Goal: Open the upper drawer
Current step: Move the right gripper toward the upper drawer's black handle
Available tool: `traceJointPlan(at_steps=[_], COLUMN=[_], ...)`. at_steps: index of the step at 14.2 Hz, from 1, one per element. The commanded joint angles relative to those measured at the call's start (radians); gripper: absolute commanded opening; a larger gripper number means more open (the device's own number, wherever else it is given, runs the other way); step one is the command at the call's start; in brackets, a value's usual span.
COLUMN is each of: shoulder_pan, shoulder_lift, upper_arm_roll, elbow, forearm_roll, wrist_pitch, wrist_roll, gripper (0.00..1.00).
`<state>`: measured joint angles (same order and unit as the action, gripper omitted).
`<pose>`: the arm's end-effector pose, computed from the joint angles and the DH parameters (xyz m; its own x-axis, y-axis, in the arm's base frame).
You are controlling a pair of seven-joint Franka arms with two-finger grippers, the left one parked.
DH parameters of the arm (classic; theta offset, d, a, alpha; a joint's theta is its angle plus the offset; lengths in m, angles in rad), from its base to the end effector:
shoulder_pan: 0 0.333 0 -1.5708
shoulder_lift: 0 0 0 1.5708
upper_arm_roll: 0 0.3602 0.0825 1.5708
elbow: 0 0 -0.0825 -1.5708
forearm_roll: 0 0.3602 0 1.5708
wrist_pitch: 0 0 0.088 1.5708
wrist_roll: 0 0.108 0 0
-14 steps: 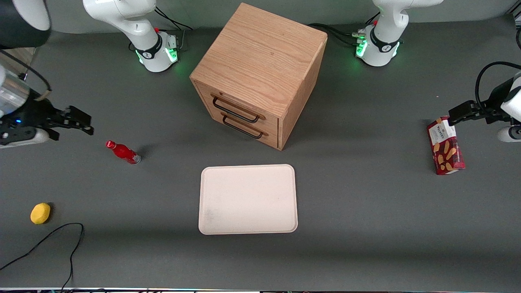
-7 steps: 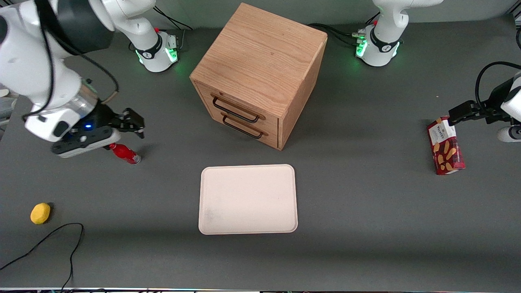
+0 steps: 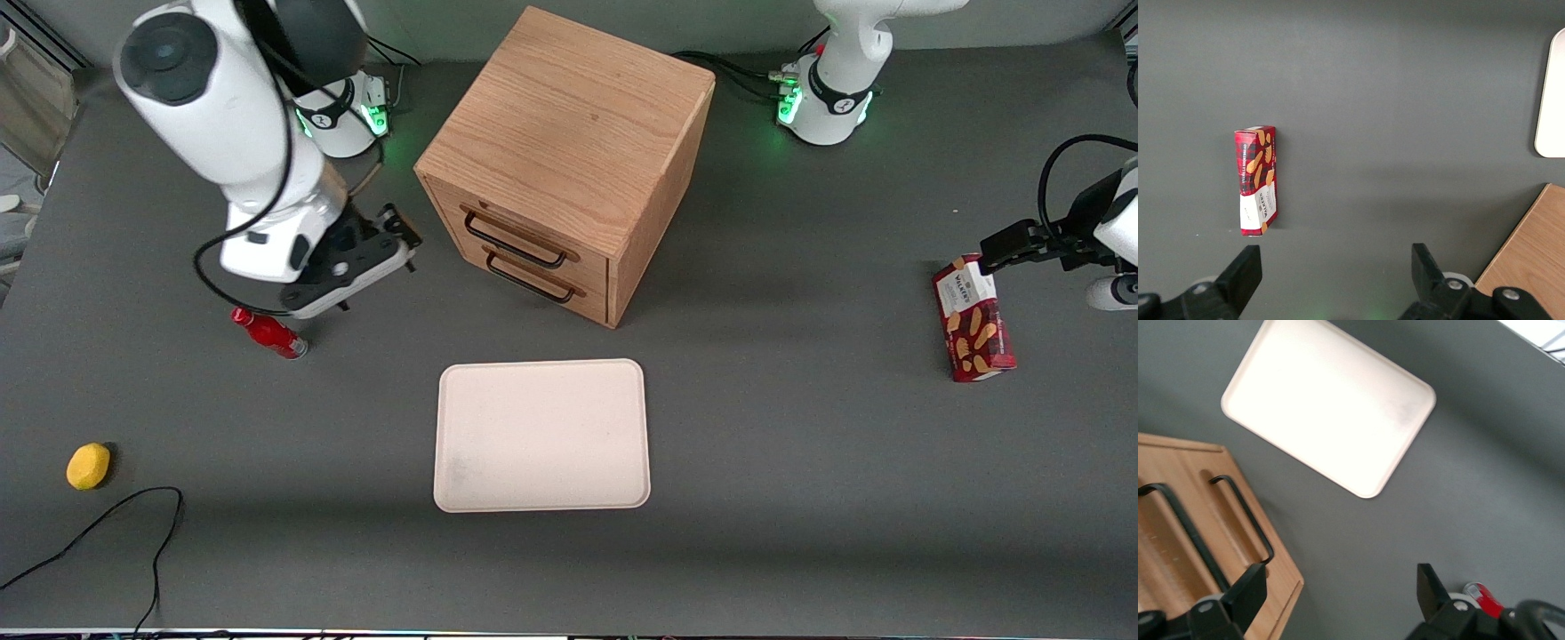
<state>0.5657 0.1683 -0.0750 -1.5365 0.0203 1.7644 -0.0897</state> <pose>0.5298 0.2897 0.6056 0.8358 0.5457 0.0605 0.5468 -0.8372 -0.0022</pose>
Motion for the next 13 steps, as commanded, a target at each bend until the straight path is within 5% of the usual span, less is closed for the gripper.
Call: traceJointPlan(at_steps=[1,7,13], shoulder_pan=[0.052,0.063,0.071], shoulder_lift=[0.031,0.039,0.06], upper_arm_roll=[-0.014,-0.012,0.033], elbow=[0.033,0.03,0.032], forearm_roll=[-0.002,0.059,0.072], wrist_pitch=[-0.017,-0.028,-0.034], wrist_roll=[-0.06,-0.294,-0.331], gripper=[1.0,1.0,1.0])
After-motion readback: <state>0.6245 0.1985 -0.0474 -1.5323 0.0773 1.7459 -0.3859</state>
